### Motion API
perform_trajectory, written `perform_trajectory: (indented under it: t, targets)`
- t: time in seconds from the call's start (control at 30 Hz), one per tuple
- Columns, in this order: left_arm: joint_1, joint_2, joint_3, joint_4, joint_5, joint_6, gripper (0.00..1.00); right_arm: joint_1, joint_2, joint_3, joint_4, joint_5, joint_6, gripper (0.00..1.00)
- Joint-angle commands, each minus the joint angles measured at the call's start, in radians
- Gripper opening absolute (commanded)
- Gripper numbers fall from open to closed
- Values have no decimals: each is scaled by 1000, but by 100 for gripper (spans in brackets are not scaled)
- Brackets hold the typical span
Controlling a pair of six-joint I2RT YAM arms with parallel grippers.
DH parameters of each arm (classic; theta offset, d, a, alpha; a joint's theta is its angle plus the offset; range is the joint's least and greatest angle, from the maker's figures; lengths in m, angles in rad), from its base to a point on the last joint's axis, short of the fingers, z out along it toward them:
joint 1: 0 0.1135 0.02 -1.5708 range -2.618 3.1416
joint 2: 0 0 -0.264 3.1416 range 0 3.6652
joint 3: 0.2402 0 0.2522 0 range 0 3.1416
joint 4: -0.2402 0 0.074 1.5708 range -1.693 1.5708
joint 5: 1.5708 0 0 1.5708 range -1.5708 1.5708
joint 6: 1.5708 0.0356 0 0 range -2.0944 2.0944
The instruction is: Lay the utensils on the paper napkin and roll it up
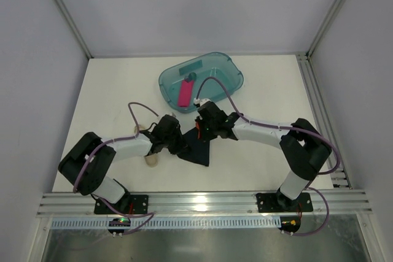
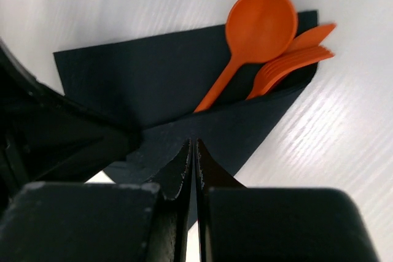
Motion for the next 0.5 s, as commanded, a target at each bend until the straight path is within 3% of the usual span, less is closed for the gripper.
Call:
perform_trajectory:
  t: [0.0,0.47]
  targets:
    - [-11,-13,-47,-64,-62,-21,2,19,-23,-20,38,-62,34,4]
    - [-40,-17,-51,-67,-83,-64,1,70,95,0,15,-87,43,4]
